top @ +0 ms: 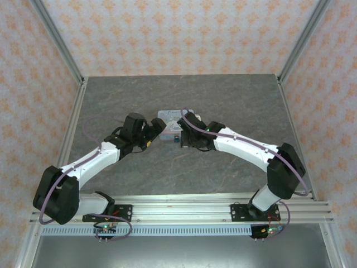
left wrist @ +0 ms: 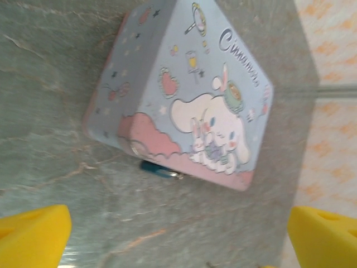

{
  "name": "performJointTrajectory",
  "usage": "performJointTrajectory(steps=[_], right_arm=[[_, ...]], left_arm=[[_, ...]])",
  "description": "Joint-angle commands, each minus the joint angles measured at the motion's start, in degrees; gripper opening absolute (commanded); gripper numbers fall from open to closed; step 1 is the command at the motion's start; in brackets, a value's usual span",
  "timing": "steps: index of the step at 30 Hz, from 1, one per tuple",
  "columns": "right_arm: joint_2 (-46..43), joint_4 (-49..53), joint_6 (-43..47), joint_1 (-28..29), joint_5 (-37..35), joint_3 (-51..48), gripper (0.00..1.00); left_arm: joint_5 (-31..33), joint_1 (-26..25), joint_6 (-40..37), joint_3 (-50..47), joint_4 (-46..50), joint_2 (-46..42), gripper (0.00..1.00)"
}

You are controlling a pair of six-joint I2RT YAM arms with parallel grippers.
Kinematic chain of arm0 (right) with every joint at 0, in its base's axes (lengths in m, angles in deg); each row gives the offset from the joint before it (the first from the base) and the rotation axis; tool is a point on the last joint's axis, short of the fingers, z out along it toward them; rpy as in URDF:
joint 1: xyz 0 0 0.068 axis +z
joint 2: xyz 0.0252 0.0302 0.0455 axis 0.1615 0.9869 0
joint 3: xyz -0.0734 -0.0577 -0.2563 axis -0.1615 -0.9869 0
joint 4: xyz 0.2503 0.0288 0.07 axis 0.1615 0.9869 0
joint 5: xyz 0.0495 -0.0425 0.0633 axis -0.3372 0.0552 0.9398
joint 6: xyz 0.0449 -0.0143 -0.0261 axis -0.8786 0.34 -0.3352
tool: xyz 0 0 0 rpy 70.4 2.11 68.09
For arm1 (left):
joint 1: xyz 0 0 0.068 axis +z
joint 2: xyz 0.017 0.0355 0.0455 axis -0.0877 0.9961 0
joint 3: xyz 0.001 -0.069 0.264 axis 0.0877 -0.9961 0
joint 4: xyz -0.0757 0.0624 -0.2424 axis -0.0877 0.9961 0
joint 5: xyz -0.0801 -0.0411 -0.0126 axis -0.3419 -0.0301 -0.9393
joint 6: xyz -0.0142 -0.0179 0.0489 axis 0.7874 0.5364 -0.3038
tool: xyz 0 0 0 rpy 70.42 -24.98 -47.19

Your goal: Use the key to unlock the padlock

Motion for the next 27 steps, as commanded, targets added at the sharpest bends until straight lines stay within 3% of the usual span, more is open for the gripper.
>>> performJointTrajectory(steps=[1, 5, 12, 27], right_arm=[[-2.00, -1.33, -1.40, -0.78, 0.07, 2.89, 0.00], [-2.53, -4.42, -3.50, -1.84, 0.85, 4.61, 0.00], [-1.98, -10.63, -7.97, -3.91, 2.66, 7.37, 0.00], [-0.07, -17.36, -13.48, -4.76, 5.51, 10.86, 0.00]], left_arm=[[-0.55, -0.79, 13.54, 2.05, -4.76, -1.19, 1.00], [-0.30, -1.14, 24.30, 1.23, -10.47, -0.98, 0.94], [-0.13, -2.37, 35.92, 0.35, -20.59, 2.27, 0.84], [4.28, -4.58, 46.36, -0.61, -36.91, 9.12, 0.60]])
